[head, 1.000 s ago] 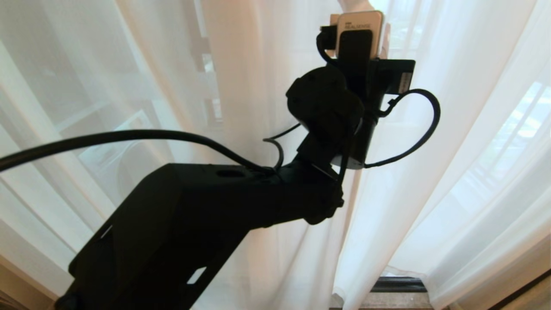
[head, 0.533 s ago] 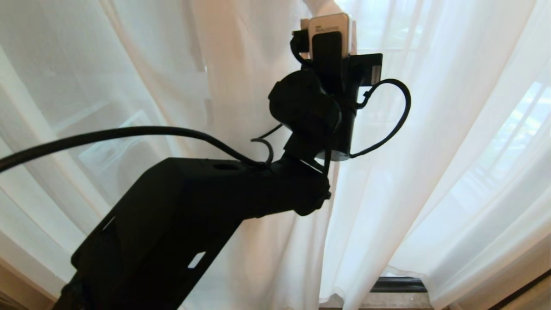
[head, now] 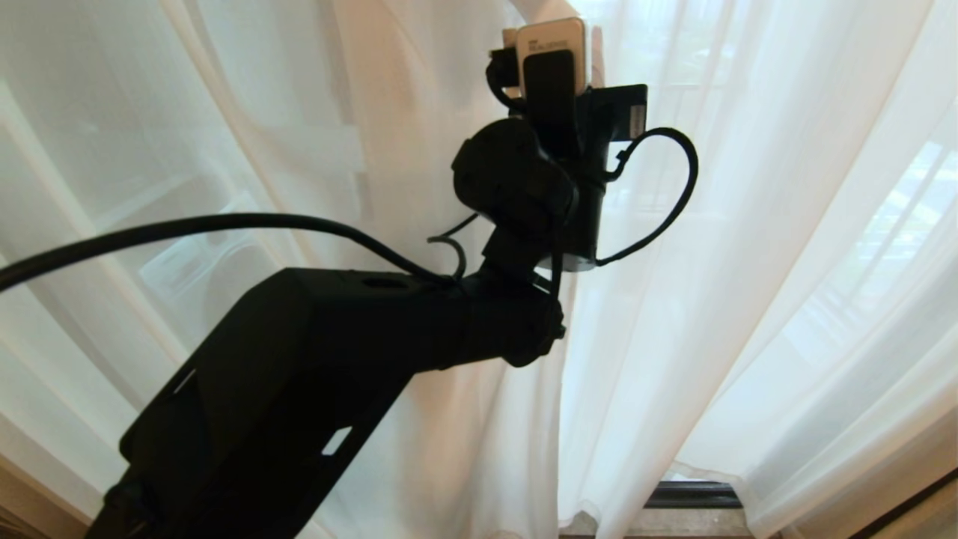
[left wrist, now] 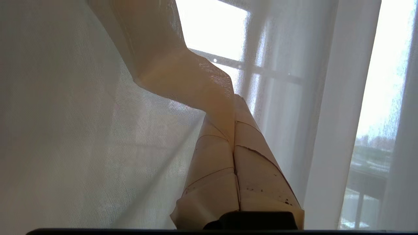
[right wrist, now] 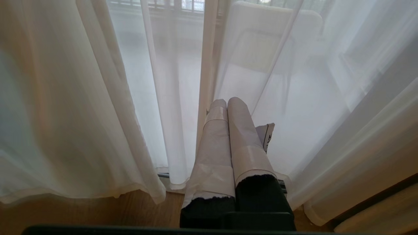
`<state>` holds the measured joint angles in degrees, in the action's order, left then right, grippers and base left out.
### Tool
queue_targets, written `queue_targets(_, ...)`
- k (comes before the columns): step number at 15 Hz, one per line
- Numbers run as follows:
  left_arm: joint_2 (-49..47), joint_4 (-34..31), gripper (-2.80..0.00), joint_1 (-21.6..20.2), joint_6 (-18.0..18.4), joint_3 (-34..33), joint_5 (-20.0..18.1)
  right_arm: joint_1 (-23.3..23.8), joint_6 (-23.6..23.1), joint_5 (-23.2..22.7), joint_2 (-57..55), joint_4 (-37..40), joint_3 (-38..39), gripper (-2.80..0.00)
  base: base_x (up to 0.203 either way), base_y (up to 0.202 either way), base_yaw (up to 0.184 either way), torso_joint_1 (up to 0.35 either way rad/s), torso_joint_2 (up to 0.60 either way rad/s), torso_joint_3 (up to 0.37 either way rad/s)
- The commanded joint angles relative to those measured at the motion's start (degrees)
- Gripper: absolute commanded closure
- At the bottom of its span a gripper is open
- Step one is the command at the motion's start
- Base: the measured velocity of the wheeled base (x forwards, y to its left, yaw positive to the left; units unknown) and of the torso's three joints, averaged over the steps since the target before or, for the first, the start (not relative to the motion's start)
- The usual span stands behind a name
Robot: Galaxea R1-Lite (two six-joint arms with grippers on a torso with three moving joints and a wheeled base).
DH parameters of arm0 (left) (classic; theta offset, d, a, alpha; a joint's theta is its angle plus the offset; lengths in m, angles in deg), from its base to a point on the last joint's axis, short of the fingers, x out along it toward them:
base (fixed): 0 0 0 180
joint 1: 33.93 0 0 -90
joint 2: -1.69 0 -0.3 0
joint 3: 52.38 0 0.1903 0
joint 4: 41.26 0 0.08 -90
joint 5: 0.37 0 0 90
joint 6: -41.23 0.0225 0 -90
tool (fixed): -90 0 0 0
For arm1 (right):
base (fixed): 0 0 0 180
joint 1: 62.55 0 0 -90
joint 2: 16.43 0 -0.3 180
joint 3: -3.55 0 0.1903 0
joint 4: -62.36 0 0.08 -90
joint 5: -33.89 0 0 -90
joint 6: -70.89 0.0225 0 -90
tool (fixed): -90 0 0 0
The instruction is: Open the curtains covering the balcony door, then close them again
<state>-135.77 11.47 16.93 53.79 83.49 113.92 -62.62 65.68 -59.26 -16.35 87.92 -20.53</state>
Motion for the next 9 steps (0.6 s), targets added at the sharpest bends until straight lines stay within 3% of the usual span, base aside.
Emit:
queue_targets(1,0.2,0.6,-2.80,0.0,0.1,-0.1,0.4,0.0,-0.1,0.0,-0.1,0.0,0.0,0.00,0.000,0.000,0.000,0.000,0.00,0.000)
queue_targets(9,0.6,2.0,-2.80,-0.9,2.0,0.0,0.8,0.0,-0.1,-0.1,-0.1,0.0,0.0,0.00,0.000,0.000,0.000,0.000,0.00,0.000)
